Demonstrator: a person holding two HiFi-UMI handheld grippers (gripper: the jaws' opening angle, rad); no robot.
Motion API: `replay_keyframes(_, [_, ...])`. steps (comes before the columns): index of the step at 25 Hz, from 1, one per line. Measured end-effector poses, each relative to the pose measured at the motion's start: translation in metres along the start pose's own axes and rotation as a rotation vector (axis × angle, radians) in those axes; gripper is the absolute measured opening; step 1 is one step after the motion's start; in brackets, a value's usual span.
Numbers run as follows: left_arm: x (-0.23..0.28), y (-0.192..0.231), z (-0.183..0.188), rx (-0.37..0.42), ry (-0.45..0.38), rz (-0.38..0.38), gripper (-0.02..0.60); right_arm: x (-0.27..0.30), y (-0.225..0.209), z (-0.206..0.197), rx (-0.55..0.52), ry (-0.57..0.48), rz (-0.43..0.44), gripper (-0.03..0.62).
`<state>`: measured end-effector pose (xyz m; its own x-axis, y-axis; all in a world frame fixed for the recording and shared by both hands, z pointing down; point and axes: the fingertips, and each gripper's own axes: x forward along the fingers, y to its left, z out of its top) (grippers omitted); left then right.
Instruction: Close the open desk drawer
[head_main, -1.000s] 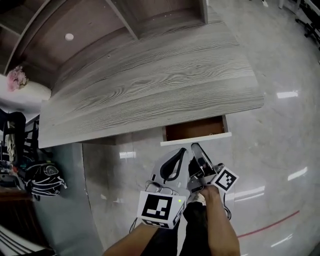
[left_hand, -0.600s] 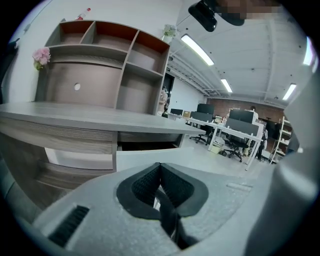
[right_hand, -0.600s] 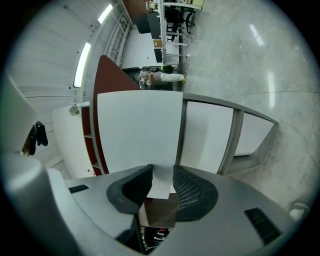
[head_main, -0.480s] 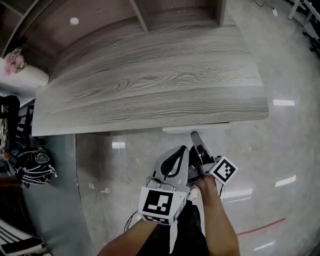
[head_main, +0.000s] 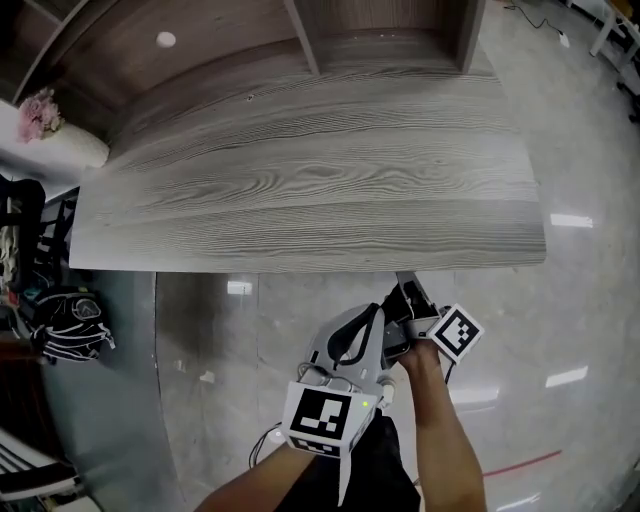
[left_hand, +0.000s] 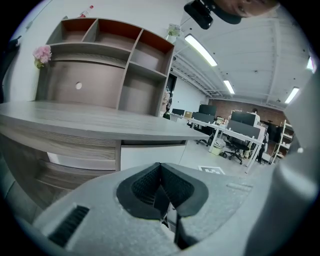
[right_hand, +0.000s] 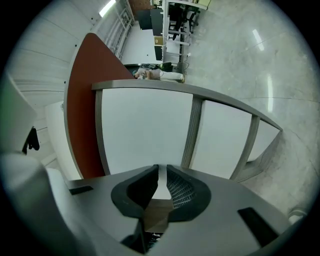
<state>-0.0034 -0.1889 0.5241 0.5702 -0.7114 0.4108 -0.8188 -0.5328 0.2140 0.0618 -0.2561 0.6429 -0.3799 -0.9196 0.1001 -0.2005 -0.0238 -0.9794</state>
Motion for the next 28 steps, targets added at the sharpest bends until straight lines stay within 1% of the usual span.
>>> replay_keyframes(3, [0.0,0.003,0.003,-0.006,0.0,0.003,0.005,0.006,0.002,0.003,0.006,-0.005,0.005,0.038])
replay_keyframes(7, [0.002,0.005,0.007,-0.007,0.0,0.001,0.005,0.007,0.005,0.003,-0.019,0.004,0.016,0.038])
replay_keyframes(9, [0.002,0.006,0.009,-0.024,0.01,0.006,0.005,0.008,0.005,0.004,-0.023,0.005,0.017,0.038])
replay_keyframes(14, [0.001,0.005,0.015,-0.01,0.001,0.008,0.005,0.002,0.008,0.006,-0.035,0.003,-0.012,0.038])
replay_keyframes(17, [-0.003,0.005,0.02,-0.004,-0.003,0.016,0.005,-0.004,0.026,0.007,-0.057,0.005,0.017,0.037])
replay_keyframes(21, [-0.011,0.002,0.026,-0.008,0.004,0.032,0.005,-0.021,0.048,0.005,-0.138,0.023,0.017,0.026])
replay_keyframes(25, [-0.024,-0.008,0.033,0.004,0.017,0.039,0.005,-0.047,0.075,0.005,-0.147,0.009,0.022,0.014])
replay_keyframes(28, [-0.036,-0.016,0.041,0.011,0.018,0.042,0.005,-0.066,0.104,0.006,-0.173,-0.003,0.042,0.006])
